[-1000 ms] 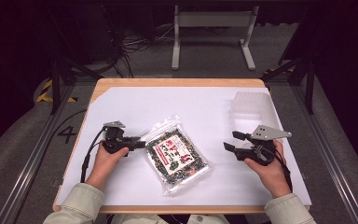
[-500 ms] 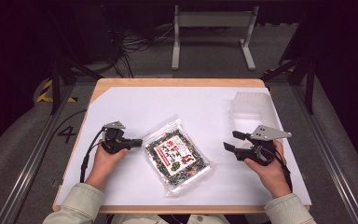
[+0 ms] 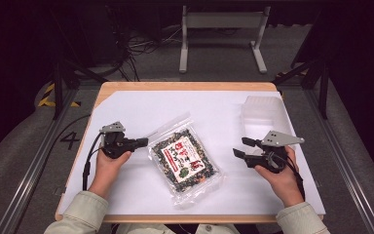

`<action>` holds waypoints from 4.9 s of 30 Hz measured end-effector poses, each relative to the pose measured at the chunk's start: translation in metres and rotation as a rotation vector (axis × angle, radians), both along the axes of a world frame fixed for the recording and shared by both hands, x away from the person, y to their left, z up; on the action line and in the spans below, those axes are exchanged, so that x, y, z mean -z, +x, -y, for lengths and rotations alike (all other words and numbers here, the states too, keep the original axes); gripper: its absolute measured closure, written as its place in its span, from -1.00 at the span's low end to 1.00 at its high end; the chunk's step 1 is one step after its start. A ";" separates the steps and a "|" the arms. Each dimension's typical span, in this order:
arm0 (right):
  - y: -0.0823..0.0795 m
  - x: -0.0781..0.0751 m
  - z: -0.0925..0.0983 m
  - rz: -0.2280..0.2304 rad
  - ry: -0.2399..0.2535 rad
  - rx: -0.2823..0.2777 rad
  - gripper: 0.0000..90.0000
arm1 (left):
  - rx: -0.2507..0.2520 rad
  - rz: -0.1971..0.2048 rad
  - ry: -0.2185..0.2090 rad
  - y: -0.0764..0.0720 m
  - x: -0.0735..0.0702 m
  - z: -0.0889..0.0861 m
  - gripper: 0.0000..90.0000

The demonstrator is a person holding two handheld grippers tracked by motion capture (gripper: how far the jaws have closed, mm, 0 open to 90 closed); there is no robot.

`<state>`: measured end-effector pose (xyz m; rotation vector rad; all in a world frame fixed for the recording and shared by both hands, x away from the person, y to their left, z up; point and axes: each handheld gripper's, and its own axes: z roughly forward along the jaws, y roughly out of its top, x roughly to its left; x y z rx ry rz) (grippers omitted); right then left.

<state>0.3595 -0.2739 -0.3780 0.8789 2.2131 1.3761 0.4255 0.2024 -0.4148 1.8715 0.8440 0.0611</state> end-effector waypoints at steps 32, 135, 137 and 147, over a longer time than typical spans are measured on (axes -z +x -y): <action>0.005 -0.024 -0.029 0.022 0.104 -0.133 -0.26 | 0.081 0.321 -0.093 -0.056 -0.094 0.017 0.99; 0.012 -0.078 -0.016 0.051 0.097 -0.321 0.75 | 0.028 0.311 -0.076 -0.052 -0.080 0.001 -0.13; 0.012 -0.081 -0.011 0.049 0.095 -0.300 0.75 | 0.024 0.309 -0.078 -0.050 -0.075 -0.002 -0.16; 0.012 -0.096 0.009 0.034 0.093 -0.226 0.75 | 0.005 0.297 -0.045 -0.046 -0.052 -0.006 -0.21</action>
